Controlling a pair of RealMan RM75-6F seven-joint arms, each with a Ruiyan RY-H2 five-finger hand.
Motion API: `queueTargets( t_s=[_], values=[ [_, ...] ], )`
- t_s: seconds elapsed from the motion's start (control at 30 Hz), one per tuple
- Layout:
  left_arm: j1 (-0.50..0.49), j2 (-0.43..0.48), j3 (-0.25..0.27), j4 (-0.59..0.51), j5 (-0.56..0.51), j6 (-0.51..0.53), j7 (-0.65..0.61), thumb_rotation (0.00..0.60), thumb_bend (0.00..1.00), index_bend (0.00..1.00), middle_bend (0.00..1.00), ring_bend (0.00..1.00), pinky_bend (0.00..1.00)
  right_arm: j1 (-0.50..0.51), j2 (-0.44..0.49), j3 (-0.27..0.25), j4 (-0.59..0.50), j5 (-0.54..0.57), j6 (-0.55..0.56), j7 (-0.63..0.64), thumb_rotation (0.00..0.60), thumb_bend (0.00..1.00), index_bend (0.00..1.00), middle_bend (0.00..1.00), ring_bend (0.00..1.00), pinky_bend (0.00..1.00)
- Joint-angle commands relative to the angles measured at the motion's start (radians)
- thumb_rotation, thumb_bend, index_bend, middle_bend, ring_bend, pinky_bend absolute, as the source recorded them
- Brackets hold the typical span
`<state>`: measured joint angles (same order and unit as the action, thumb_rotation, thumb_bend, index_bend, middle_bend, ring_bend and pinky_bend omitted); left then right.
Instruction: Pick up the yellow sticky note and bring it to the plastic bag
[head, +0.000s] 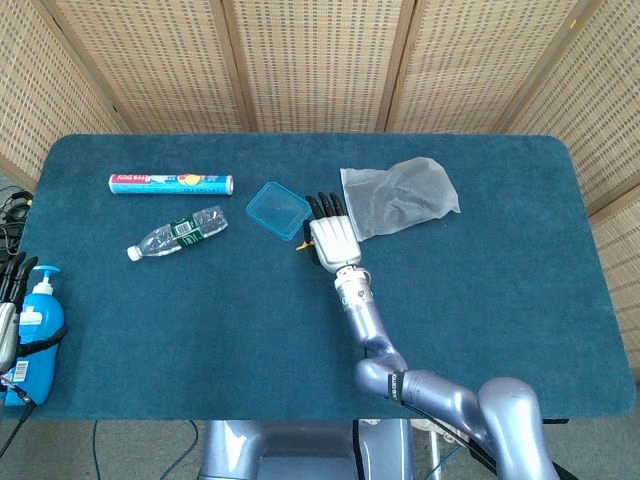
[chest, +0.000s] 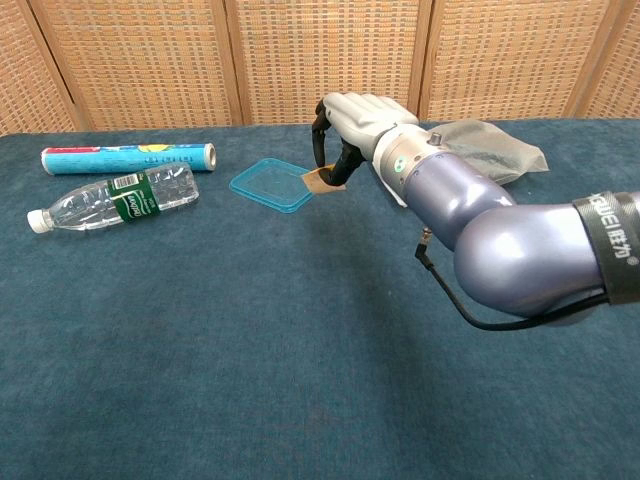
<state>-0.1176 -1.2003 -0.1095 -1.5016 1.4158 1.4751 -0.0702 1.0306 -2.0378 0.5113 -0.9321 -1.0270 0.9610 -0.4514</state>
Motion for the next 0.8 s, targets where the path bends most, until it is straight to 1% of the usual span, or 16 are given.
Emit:
queueTargets(
  t_s=[0.03, 0.13, 0.27, 0.3, 0.4, 0.47, 0.5, 0.57, 0.6, 0.7, 0.8],
  values=[
    [0.0, 0.001, 0.001, -0.002, 0.003, 0.002, -0.001, 0.6, 0.18, 0.0, 0.0, 0.0, 0.0, -0.015, 0.03, 0.002, -0.055, 0.011, 0.02, -0.006, 0.6, 0.55, 0.71, 0.18, 0.0, 0.0],
    [0.001, 0.002, 0.003, -0.005, 0.009, 0.007, 0.0, 0.6, 0.17, 0.0, 0.0, 0.0, 0.0, -0.046, 0.065, -0.004, -0.123, 0.024, 0.038, -0.004, 0.6, 0.55, 0.7, 0.18, 0.0, 0.0],
    [0.004, 0.003, 0.007, -0.011, 0.022, 0.017, 0.003, 0.6, 0.17, 0.0, 0.0, 0.0, 0.0, -0.12, 0.134, -0.014, -0.248, 0.038, 0.074, 0.039, 0.6, 0.55, 0.7, 0.17, 0.0, 0.0],
    [0.005, 0.003, 0.008, -0.013, 0.026, 0.02, 0.005, 0.6, 0.17, 0.0, 0.0, 0.0, 0.0, -0.149, 0.165, -0.022, -0.295, 0.038, 0.089, 0.053, 0.6, 0.55, 0.7, 0.17, 0.0, 0.0],
    [0.007, 0.002, 0.013, -0.016, 0.037, 0.028, 0.014, 0.6, 0.18, 0.0, 0.0, 0.0, 0.0, -0.214, 0.23, -0.051, -0.379, 0.008, 0.156, 0.061, 0.6, 0.55, 0.7, 0.17, 0.0, 0.0],
    [0.007, -0.002, 0.019, -0.021, 0.053, 0.037, 0.027, 0.6, 0.17, 0.0, 0.0, 0.0, 0.0, -0.301, 0.291, -0.062, -0.5, -0.006, 0.229, 0.135, 0.6, 0.55, 0.71, 0.17, 0.0, 0.0],
    [0.008, -0.005, 0.024, -0.022, 0.065, 0.044, 0.038, 0.6, 0.17, 0.0, 0.0, 0.0, 0.0, -0.364, 0.327, -0.068, -0.593, -0.003, 0.265, 0.203, 0.6, 0.55, 0.71, 0.17, 0.0, 0.0],
    [0.009, -0.011, 0.027, -0.021, 0.073, 0.049, 0.052, 0.6, 0.17, 0.0, 0.0, 0.0, 0.0, -0.429, 0.391, -0.1, -0.7, -0.013, 0.272, 0.268, 0.6, 0.56, 0.72, 0.17, 0.0, 0.0],
    [0.008, -0.014, 0.029, -0.02, 0.076, 0.05, 0.058, 0.6, 0.18, 0.0, 0.0, 0.0, 0.0, -0.454, 0.418, -0.114, -0.738, -0.016, 0.27, 0.293, 0.6, 0.56, 0.72, 0.17, 0.0, 0.0],
    [0.009, -0.02, 0.032, -0.019, 0.081, 0.053, 0.069, 0.6, 0.17, 0.0, 0.0, 0.0, 0.0, -0.502, 0.471, -0.146, -0.801, -0.037, 0.274, 0.347, 0.6, 0.56, 0.71, 0.17, 0.0, 0.0],
    [0.011, -0.024, 0.034, -0.02, 0.089, 0.062, 0.081, 0.6, 0.18, 0.0, 0.0, 0.0, 0.0, -0.548, 0.516, -0.185, -0.847, -0.079, 0.285, 0.401, 0.6, 0.56, 0.71, 0.17, 0.0, 0.0]
  ],
)
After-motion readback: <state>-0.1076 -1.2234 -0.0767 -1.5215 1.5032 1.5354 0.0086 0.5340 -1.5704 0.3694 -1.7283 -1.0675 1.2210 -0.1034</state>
